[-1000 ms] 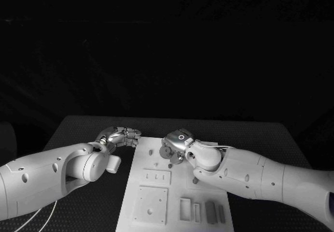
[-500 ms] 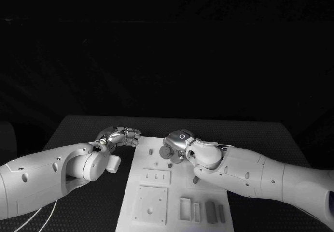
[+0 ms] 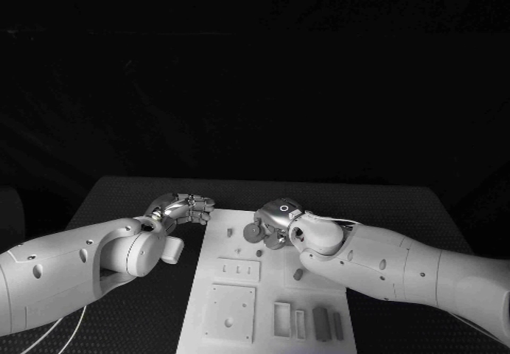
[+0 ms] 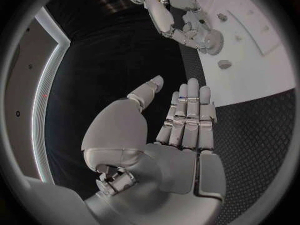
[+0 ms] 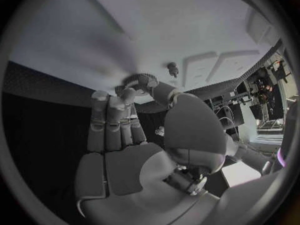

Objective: Assemble the parts on the task board

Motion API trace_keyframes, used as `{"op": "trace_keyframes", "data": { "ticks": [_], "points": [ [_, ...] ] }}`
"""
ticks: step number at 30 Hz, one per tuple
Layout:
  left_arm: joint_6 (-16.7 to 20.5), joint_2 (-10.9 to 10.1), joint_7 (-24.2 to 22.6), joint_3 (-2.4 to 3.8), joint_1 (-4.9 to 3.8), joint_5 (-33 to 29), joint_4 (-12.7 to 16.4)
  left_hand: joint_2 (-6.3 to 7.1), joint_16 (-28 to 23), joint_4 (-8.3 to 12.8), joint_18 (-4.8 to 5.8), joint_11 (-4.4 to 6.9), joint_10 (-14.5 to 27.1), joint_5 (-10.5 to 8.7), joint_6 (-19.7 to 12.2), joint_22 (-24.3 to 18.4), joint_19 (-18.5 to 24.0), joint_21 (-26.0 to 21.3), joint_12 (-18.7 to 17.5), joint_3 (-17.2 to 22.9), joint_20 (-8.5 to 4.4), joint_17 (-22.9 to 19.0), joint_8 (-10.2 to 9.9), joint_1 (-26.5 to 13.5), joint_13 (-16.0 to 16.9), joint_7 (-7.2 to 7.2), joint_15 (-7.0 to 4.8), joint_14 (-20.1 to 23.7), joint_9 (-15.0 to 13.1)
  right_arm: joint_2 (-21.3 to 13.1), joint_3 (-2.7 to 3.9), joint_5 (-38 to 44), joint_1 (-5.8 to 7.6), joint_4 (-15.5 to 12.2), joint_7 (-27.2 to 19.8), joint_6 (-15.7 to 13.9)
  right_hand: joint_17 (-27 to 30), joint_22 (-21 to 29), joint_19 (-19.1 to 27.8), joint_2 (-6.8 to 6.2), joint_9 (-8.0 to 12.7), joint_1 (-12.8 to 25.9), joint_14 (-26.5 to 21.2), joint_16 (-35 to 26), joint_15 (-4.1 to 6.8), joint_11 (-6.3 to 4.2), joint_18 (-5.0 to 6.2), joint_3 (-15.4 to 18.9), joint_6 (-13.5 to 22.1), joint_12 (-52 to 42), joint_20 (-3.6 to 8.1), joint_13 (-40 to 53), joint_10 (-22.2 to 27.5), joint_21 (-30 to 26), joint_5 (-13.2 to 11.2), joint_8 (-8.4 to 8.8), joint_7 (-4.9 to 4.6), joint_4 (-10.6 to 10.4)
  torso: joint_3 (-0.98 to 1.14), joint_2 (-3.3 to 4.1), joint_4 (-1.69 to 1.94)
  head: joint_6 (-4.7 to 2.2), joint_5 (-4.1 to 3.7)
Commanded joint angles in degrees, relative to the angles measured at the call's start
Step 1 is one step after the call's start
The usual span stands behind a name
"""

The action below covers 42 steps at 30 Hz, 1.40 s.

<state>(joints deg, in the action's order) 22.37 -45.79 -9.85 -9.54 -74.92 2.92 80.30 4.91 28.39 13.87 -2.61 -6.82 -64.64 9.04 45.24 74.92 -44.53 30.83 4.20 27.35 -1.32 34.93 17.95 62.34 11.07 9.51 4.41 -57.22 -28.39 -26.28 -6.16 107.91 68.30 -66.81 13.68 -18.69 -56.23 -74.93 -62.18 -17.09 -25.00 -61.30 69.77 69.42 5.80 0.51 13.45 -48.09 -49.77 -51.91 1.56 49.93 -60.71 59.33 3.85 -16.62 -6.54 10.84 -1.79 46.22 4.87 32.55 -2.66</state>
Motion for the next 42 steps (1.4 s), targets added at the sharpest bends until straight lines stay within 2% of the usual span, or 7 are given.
{"op": "trace_keyframes", "data": {
  "ticks": [1, 7, 14, 16, 21, 30, 42],
  "points": [
    [-0.73, 0.00, -0.28, 0.05, -0.07, -0.15, 0.12, -0.40, -0.20, 0.10, -0.92, -0.05, 0.51, -0.05, -0.34, 0.96, 0.40, 0.18, -0.29, 0.39, -0.06, 0.07, -0.22, -0.34, 0.06, -0.12, -0.05, -0.30, -0.07, -0.56, -0.22, -2.56, -0.28, 0.08, -0.72, 2.92, -0.04, -0.14, 0.34, 0.01, 0.06, -0.04, -0.27, -0.22, -0.25, 0.05, 1.55, -0.44, 0.06, -0.52, -0.10, -0.20, 0.32, -0.22, 0.87, 0.08, -0.37, -0.07, 0.03, 0.00, 0.00, 0.03, -0.04],
    [-0.70, -0.25, -0.25, 0.05, -0.07, -0.15, 0.15, -0.37, -0.23, 0.09, -0.91, -0.07, 0.53, -0.03, -0.35, 0.96, 0.41, 0.18, -0.30, 0.37, -0.04, 0.09, -0.22, -0.40, 0.06, -0.12, -0.05, -0.30, -0.08, -2.66, -0.21, -2.82, -0.24, -1.52, -1.14, 0.55, -0.14, -0.30, 0.45, -0.01, 0.05, 0.81, -0.28, -0.18, -0.41, 0.22, 1.55, -0.02, -0.11, -1.19, -0.28, -0.71, 0.52, -0.07, 3.61, -0.07, -0.53, 0.10, -0.01, -0.03, 0.02, 0.04, -0.05],
    [-0.73, -0.61, -0.39, 0.05, -0.07, -0.15, 0.04, -0.35, -0.24, 0.09, -0.91, -0.07, 0.54, -0.03, -0.35, 0.96, 0.43, 0.19, -0.30, 0.37, -0.04, 0.11, -0.23, -0.42, 0.07, -0.11, -0.04, -0.30, -0.08, -6.50, 0.45, -9.98, 0.27, -4.36, -7.28, -12.52, -0.23, -0.38, 0.19, -0.04, -0.02, 1.01, 0.01, -0.01, -0.31, 0.12, 1.55, 0.44, -0.45, -1.79, -0.19, -1.04, 0.17, 0.18, 2.95, -0.29, -0.46, 0.13, 0.01, -0.03, -0.11, -0.21, -0.14],
    [-0.96, -0.55, -0.65, 0.05, -0.07, -0.12, -0.26, -0.35, -0.24, 0.09, -0.91, -0.07, 0.54, -0.03, -0.35, 0.96, 0.43, 0.19, -0.30, 0.37, -0.04, 0.11, -0.23, -0.42, 0.07, -0.11, -0.04, -0.30, -0.08, -7.70, 1.21, -13.23, 0.67, -5.44, -9.69, -12.86, -0.24, -0.39, 0.17, -0.07, -0.01, 0.98, 0.04, 0.00, -0.28, 0.10, 1.55, 0.47, -0.41, -1.83, -0.17, -1.07, 0.14, 0.20, 2.82, -0.28, -0.45, 0.20, 0.06, -0.04, -0.12, -0.39, -0.24],
    [-1.59, -0.34, -1.51, 0.05, -0.07, 0.94, -2.07, -0.30, -0.39, 0.21, -0.90, -0.16, 0.09, -0.08, -0.22, 0.96, 0.54, 0.19, -0.07, 0.43, -0.03, 0.22, -0.16, -0.36, 0.23, -0.07, -0.02, -0.24, -0.15, -11.61, 3.35, -21.90, 1.75, -8.46, -14.54, -8.86, -0.29, -0.49, 0.22, -0.04, 0.00, 3.44, -0.01, -0.05, -0.89, 0.81, 1.55, 4.77, -0.27, -2.13, -0.13, -1.54, 0.13, 0.37, 3.94, -0.22, -1.24, 1.41, 0.14, -0.21, -0.19, -0.65, -0.45],
    [-3.04, 0.41, -1.90, 0.04, -0.06, 1.00, -5.11, -1.16, -1.02, 0.37, -0.84, 0.54, -3.70, -0.14, 2.19, 0.91, 0.90, 0.24, 1.37, 0.61, 0.07, 0.72, 1.00, -0.61, 1.33, -0.74, 0.06, -0.10, -0.78, -17.30, 3.46, -28.59, 3.17, -9.37, -21.15, -0.50, -0.72, -0.58, 1.52, 1.13, 0.19, 3.47, -1.54, -0.15, -1.87, 1.82, 1.55, 10.95, 0.45, -2.88, -0.59, -2.22, 2.26, -0.03, 5.71, 0.21, -2.28, 1.31, 0.68, -0.89, -1.39, -0.89, -0.80],
    [-3.89, 1.80, -2.03, 0.01, 0.24, 0.74, -7.40, -1.10, -1.24, 0.71, -0.86, 0.60, -3.37, -0.22, 2.52, 0.89, 0.85, 0.36, 0.63, 0.53, 0.02, 1.13, 0.82, -0.92, 1.29, -0.53, -0.01, -0.37, -0.71, -21.44, 3.35, -31.43, 2.52, -6.32, -22.82, 2.65, -1.13, -0.78, 2.35, 2.13, 0.30, 1.26, -2.27, 0.15, -1.93, 1.86, 1.55, 14.62, 0.26, -3.99, -0.92, -3.14, 3.17, 0.04, 8.51, 0.25, -2.30, 1.40, 1.71, -1.66, -2.63, -0.89, -1.03]
  ]
}}
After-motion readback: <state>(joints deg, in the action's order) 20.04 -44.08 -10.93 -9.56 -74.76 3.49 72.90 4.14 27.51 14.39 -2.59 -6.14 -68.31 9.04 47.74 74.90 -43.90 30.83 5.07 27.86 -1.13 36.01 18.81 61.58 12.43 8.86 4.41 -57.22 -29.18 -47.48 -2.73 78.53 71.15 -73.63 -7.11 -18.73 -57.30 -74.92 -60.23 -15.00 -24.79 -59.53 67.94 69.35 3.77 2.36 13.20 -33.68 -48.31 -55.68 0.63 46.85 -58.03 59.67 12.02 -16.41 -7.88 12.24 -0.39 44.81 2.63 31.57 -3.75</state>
